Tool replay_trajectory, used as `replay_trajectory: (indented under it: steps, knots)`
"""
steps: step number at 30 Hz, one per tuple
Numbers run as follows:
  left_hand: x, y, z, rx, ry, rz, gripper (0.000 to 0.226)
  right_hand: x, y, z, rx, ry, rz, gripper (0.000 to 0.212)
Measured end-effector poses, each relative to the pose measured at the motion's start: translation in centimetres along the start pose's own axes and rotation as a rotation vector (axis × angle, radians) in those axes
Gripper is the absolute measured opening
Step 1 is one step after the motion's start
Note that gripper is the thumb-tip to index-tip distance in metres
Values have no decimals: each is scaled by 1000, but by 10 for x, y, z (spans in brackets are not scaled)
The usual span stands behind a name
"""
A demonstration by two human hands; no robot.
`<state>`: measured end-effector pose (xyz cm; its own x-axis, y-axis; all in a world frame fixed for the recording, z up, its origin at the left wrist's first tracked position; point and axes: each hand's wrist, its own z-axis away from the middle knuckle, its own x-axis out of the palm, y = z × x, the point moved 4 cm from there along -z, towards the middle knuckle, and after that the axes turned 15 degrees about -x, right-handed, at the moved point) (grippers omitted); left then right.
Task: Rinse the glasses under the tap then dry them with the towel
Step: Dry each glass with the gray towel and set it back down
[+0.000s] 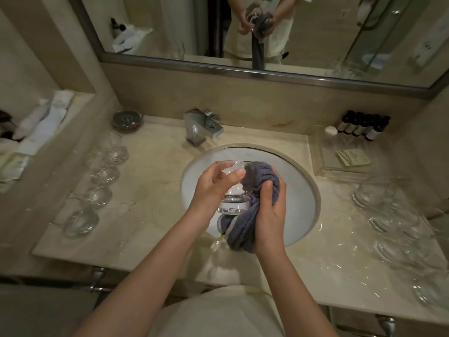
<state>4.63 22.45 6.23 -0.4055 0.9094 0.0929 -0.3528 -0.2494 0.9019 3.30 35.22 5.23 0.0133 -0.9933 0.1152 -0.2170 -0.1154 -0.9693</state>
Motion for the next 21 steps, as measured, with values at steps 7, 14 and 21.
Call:
replay_trajectory:
  steps: [7,14,21]
  knots:
    - [-24,6,1,42,191,62,59,22,-2,-2,-4,29,-43,22]
    - [-28,9,-2,-231,40,128,46,39,10,3,94,32,-54,37]
    - [-43,9,5,-190,-26,108,63,52,7,4,29,0,-18,39]
